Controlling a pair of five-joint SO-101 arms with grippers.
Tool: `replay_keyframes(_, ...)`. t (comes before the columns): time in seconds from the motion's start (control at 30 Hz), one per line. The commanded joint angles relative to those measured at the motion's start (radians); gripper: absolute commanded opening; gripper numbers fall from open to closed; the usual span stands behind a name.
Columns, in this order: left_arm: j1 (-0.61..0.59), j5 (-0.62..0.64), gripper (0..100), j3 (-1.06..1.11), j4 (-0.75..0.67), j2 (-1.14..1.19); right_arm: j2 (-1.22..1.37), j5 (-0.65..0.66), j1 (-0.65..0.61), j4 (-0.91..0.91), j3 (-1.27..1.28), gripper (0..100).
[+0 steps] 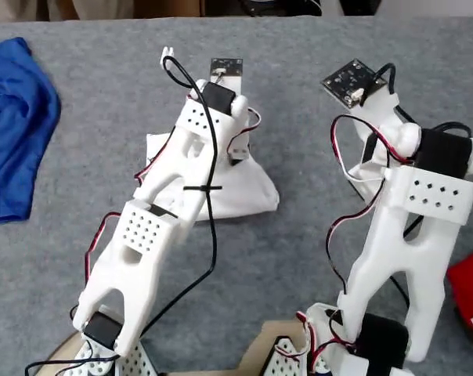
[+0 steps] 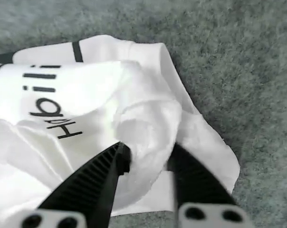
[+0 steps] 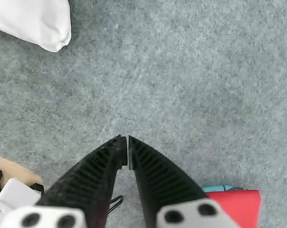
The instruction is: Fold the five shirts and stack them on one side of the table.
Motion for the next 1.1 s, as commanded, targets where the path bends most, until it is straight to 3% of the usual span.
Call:
replay_keyframes(0.0,-0.04,0.009,30,-0.049,0.009,-0.062,-0.033,0.009,0.01,0.011,0.001,2.0)
replay_keyframes(0.23,-0.229,0.002,30,-0.048,0.009,-0.214,-0.03,0.0,-0.03,0.009,0.013,2.0)
replay_keyframes(0.53,-0.598,0.011,29,-0.038,0.009,-0.332,0.157,-0.226,-0.332,-0.041,0.012,2.0)
replay_keyframes(0.73,-0.928,0.002,18,-0.012,0.009,-0.309,0.496,-0.256,-0.562,-0.008,-0.315,2.2)
replay_keyframes(0.83,-1.066,-0.068,17,0.02,0.009,-0.274,0.69,-0.256,-0.631,0.015,-0.549,2.3)
replay_keyframes(0.97,-1.198,-0.106,17,0.078,0.006,-0.189,0.883,-0.256,-0.72,0.015,-0.805,4.4)
replay_keyframes(1.07,-1.234,-0.104,17,0.094,0.003,-0.105,0.995,-0.255,-0.794,0.015,-0.934,13.5)
